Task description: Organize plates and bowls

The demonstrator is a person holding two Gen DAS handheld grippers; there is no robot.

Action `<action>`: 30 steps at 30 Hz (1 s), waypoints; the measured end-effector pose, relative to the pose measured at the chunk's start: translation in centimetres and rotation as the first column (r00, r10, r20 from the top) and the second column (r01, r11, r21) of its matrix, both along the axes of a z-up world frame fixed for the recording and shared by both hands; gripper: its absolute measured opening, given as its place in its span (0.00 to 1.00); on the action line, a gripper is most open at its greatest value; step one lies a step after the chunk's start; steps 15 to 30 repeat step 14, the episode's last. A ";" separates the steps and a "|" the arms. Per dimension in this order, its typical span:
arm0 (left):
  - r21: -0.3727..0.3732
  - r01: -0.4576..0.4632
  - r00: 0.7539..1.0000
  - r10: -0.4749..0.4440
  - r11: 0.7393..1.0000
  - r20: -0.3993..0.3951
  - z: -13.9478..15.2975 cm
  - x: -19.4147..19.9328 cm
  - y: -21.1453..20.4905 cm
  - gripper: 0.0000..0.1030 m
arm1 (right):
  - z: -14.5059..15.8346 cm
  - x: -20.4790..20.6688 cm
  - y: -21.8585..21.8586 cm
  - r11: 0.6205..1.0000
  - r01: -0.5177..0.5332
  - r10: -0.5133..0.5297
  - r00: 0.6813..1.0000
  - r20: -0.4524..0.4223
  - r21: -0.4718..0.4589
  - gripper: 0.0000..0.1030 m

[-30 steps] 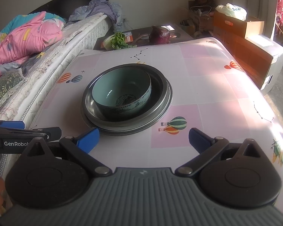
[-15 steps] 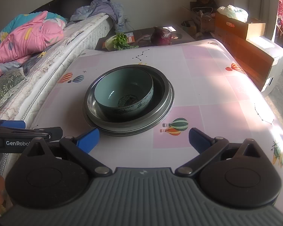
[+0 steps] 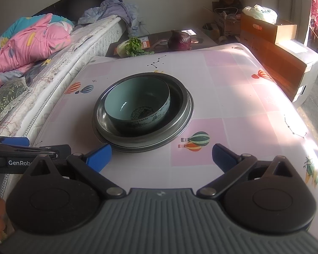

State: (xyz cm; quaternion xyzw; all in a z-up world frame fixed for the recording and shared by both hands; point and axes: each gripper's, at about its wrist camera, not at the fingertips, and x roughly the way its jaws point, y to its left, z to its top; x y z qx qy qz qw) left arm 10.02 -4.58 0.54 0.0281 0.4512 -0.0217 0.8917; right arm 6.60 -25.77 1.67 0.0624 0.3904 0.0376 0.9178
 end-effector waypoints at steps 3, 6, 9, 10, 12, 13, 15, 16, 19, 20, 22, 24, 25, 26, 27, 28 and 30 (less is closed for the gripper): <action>0.000 0.000 1.000 0.000 1.000 0.000 0.0 0.0 0.0 1.00 | 0.0 0.0 0.0 1.000 0.000 0.000 1.000 0.000 0.000 0.99; -0.001 0.000 1.000 0.000 1.000 -0.001 0.0 0.0 0.0 1.00 | 0.0 0.0 0.0 1.000 0.000 0.000 1.000 0.000 0.000 0.99; 0.001 0.001 1.000 -0.001 1.000 -0.002 -0.1 0.0 0.0 1.00 | 0.0 0.0 0.0 1.000 0.000 0.000 1.000 -0.001 0.000 0.99; 0.001 0.001 1.000 -0.001 1.000 -0.002 -0.1 0.0 0.0 1.00 | 0.0 0.0 0.0 1.000 0.001 -0.001 1.000 0.000 0.000 0.99; 0.000 0.002 1.000 -0.002 1.000 -0.003 -0.1 0.0 0.0 1.00 | -0.1 0.0 -0.1 1.000 0.002 -0.002 1.000 -0.002 0.003 0.99; 0.001 0.001 1.000 -0.001 1.000 -0.003 -0.1 0.0 0.0 1.00 | -0.1 -0.1 -0.1 1.000 0.002 -0.002 1.000 -0.003 0.003 0.99; 0.001 0.001 1.000 -0.001 1.000 -0.003 -0.1 0.0 0.0 1.00 | -0.1 -0.1 -0.1 1.000 0.002 -0.002 1.000 -0.003 0.003 0.99; 0.001 0.001 1.000 -0.001 1.000 -0.003 -0.1 0.0 0.0 1.00 | -0.1 -0.1 -0.1 1.000 0.002 -0.002 1.000 -0.003 0.003 0.99; 0.001 0.001 1.000 -0.001 1.000 -0.003 -0.1 0.0 0.0 1.00 | -0.1 -0.1 -0.1 1.000 0.002 -0.002 1.000 -0.003 0.003 0.99; 0.001 0.001 1.000 -0.001 1.000 -0.003 -0.1 0.0 0.0 1.00 | -0.1 -0.1 -0.1 1.000 0.002 -0.002 1.000 -0.003 0.003 0.99; 0.001 0.001 1.000 -0.001 1.000 -0.003 -0.1 0.0 0.0 1.00 | -0.1 -0.1 -0.1 1.000 0.002 -0.002 1.000 -0.003 0.003 0.99; 0.001 0.001 1.000 -0.001 1.000 -0.003 -0.1 0.0 0.0 1.00 | -0.1 -0.1 -0.1 1.000 0.002 -0.002 1.000 -0.003 0.003 0.99; 0.001 0.001 1.000 -0.001 1.000 -0.003 -0.1 0.0 0.0 1.00 | -0.1 -0.1 -0.1 1.000 0.002 -0.002 1.000 -0.003 0.003 0.99; 0.001 0.001 1.000 -0.001 1.000 -0.003 -0.1 0.0 0.0 1.00 | -0.1 -0.1 -0.1 1.000 0.002 -0.002 1.000 -0.003 0.003 0.99; 0.001 0.001 1.000 -0.001 1.000 -0.003 -0.1 0.0 0.0 1.00 | -0.1 -0.1 -0.1 1.000 0.002 -0.002 1.000 -0.003 0.003 0.99; 0.001 0.001 1.000 -0.001 1.000 -0.003 -0.1 0.0 0.0 1.00 | -0.1 -0.1 -0.1 1.000 0.002 -0.002 1.000 -0.003 0.003 0.99; 0.001 0.001 1.000 -0.001 1.000 -0.003 -0.1 0.0 0.0 1.00 | -0.1 -0.1 -0.1 1.000 0.002 -0.002 1.000 -0.003 0.003 0.99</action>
